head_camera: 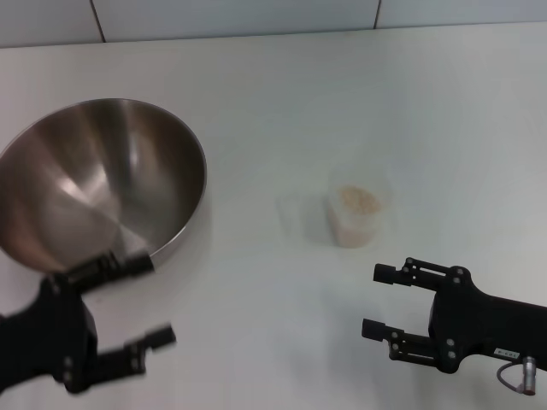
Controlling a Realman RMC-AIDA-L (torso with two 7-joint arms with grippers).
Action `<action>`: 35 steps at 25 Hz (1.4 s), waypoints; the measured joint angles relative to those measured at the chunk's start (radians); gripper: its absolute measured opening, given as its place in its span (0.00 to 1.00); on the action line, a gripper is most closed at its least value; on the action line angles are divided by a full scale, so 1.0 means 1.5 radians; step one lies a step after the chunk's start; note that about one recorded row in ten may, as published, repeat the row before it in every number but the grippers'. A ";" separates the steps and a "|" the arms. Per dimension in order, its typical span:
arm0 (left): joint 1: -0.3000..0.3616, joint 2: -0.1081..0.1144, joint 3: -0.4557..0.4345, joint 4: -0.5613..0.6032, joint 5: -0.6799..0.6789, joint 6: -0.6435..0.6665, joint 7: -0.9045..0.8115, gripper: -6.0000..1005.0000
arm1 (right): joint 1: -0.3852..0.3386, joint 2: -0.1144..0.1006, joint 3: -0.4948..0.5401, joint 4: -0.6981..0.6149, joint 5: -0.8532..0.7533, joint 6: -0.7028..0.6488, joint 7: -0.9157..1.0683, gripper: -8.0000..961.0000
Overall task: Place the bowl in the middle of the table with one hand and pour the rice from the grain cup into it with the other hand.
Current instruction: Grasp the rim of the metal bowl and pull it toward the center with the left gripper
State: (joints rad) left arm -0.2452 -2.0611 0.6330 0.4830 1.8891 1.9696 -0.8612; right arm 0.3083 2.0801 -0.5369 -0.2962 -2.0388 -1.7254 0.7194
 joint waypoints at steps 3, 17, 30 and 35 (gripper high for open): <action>-0.004 -0.003 -0.008 -0.012 -0.070 0.007 -0.001 0.81 | -0.001 0.000 0.000 0.000 0.000 -0.001 0.000 0.73; -0.006 -0.005 -0.018 -0.036 -0.441 -0.066 0.081 0.81 | -0.002 0.000 0.000 0.000 0.003 -0.004 0.000 0.73; -0.009 -0.005 -0.019 -0.021 -0.531 -0.247 0.074 0.81 | 0.005 0.001 0.005 0.006 0.005 -0.003 0.000 0.73; -0.005 -0.005 0.004 0.046 -0.499 -0.362 -0.031 0.81 | 0.007 0.001 0.007 0.006 0.005 -0.002 0.000 0.73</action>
State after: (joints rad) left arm -0.2524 -2.0681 0.6387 0.5525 1.1410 1.4262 -0.9072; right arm 0.3194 2.0817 -0.5270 -0.2868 -2.0308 -1.7287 0.7194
